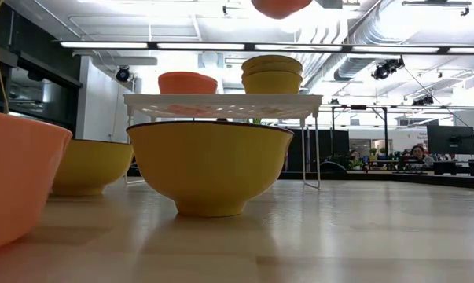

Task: Pick & Place Mini bowls
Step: Stack the orange bowl on the orange bowl on the shelf

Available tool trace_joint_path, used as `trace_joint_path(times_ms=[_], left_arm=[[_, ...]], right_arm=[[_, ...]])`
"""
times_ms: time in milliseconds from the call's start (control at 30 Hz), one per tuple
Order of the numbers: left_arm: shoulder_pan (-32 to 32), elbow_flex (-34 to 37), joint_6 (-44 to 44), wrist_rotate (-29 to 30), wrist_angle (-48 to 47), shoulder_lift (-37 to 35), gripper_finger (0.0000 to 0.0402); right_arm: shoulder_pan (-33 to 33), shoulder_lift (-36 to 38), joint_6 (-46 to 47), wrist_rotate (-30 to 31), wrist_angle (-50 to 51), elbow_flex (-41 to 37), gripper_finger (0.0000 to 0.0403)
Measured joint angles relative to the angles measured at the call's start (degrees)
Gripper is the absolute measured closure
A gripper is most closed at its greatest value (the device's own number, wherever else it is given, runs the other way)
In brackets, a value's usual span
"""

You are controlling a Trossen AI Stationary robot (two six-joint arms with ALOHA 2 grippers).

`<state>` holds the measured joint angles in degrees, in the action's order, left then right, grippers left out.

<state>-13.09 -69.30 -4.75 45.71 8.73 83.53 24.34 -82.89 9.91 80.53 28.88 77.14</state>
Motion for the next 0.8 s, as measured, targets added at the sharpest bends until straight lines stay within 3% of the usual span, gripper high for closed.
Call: trace_joint_path(times_ms=[533, 800], left_arm=[[1.03, 0.0, -0.13, 3.65, -0.93, -0.01, 0.0295], [1.29, 0.0, -0.42, 6.23, -1.42, -0.01, 0.0388]], right_arm=[[2.31, -0.02, 0.0, -3.81, -0.7, 0.0, 0.0402], [2.47, -0.09, 0.13, -5.07, -1.46, 0.0, 0.04]])
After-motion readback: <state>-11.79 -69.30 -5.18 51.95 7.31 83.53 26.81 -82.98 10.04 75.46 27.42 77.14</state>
